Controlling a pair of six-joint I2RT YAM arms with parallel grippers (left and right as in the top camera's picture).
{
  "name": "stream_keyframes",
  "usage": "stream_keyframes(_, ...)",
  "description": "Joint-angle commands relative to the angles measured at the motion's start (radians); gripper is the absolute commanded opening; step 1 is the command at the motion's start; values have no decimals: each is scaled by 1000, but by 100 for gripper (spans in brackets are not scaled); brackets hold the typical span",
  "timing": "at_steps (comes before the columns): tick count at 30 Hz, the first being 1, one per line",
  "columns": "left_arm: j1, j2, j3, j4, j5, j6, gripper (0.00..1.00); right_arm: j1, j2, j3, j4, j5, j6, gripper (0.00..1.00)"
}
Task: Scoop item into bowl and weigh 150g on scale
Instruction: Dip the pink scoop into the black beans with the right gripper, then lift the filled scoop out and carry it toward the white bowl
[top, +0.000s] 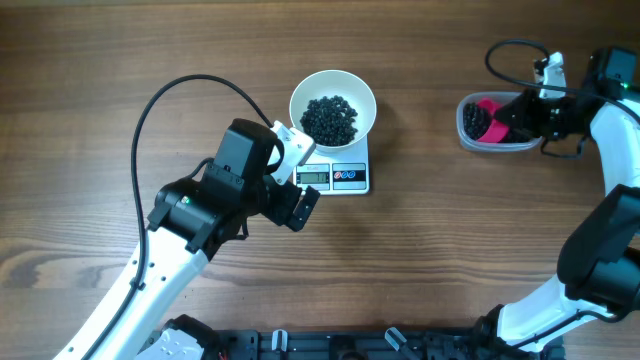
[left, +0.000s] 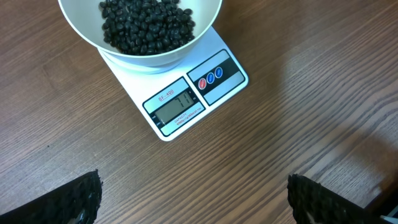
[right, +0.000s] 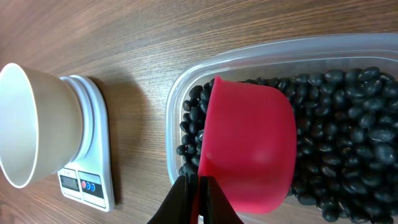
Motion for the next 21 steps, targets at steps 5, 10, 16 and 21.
stream_keyframes(5,8,-13,9,2,15,16,100,-66,27,-10,-8,-136,-17,4)
stream_keyframes(10,8,-13,9,2,15,16,100,-116,27,-10,-10,-147,-35,4)
stream_keyframes(16,8,-13,9,2,15,16,100,-179,27,-10,-42,-192,-96,4)
stream_keyframes(21,8,-13,9,2,15,16,100,-248,27,-10,-76,-245,-143,4)
